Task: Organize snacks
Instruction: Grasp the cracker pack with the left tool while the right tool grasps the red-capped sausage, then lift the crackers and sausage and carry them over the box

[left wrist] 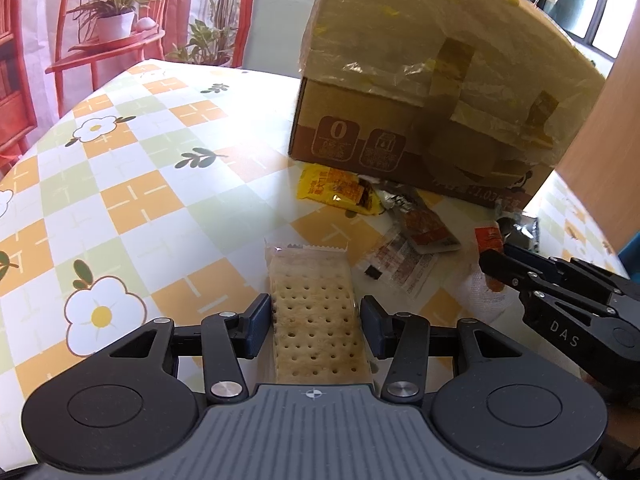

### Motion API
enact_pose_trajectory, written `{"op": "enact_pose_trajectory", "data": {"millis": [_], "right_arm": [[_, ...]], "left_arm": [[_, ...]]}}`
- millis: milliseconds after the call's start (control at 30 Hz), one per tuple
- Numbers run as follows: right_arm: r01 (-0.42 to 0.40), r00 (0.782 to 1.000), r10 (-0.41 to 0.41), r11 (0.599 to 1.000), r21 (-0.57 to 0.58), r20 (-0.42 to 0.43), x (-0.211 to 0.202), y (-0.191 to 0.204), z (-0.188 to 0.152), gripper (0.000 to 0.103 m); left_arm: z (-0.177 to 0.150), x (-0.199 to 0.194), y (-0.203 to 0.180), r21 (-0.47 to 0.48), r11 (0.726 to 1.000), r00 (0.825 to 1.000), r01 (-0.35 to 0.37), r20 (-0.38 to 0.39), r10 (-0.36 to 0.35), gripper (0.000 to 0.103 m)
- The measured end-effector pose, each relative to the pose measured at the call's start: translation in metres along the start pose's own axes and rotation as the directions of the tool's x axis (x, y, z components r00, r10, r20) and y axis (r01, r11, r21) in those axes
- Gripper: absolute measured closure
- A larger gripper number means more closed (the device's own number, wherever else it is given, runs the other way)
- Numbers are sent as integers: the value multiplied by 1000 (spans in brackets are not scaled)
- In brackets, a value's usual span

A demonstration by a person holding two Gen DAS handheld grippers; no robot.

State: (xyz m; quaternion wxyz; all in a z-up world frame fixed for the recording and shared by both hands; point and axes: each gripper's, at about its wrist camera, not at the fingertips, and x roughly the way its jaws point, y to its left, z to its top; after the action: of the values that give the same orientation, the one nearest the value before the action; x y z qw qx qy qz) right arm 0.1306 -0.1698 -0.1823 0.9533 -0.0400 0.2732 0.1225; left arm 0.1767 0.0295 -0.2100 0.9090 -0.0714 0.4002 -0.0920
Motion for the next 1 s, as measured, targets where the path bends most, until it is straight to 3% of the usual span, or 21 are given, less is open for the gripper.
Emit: {"op": "enact_pose_trajectory", "data": {"millis": [300,533,833,1000], "right_arm": [[4,998,-7,999,41,65,-12,-7,1,79],[6,987,-17,998,70,162,-36,-21,28,79],[1,935,-22,998,61,355,-71,-39,99,79],[17,904,-27,999,28,426,-71,-50,143,79]], "left_arm": [[6,-16,-11,54,998,997,11,76,-16,52],[41,-43,-22,108,993,981,48,181,-67,52],[130,-84,-64,221,963,908,153,354,-225,52],[178,-77,-99,234,957,887,174,385,-255,52]]}}
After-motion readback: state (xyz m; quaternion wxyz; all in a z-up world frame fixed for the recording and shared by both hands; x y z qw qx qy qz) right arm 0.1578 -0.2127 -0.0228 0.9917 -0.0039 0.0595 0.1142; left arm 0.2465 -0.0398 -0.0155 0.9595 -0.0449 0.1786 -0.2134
